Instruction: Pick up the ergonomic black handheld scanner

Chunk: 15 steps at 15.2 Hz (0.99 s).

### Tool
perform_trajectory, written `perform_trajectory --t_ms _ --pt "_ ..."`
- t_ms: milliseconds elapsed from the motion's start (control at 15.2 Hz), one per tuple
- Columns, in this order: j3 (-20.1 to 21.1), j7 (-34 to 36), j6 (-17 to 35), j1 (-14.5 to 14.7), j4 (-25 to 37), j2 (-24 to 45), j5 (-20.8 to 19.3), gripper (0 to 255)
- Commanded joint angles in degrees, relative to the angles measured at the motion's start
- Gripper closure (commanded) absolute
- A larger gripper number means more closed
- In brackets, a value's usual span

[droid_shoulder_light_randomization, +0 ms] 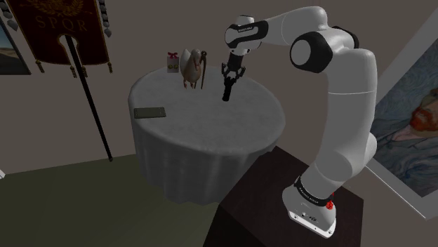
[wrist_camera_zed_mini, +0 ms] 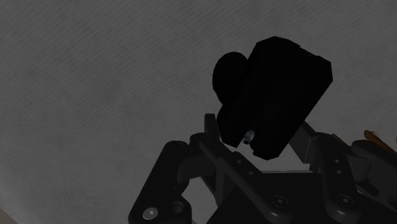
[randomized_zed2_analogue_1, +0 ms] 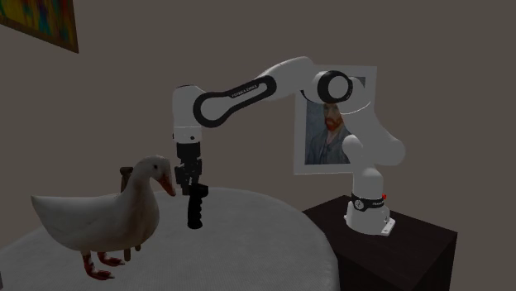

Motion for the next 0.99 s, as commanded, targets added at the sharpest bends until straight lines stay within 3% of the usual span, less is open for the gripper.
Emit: perform_trajectory --t_ms 0,396,924 --pt "0.02 0.0 0.0 0.02 -0.01 0.04 0.02 255" --pt "0.02 -0.01 0.07 0.01 -0.07 0.06 0.02 255" --pt "-0.22 0.38 -5.27 -0.05 3.81 -1.45 -0.42 255"
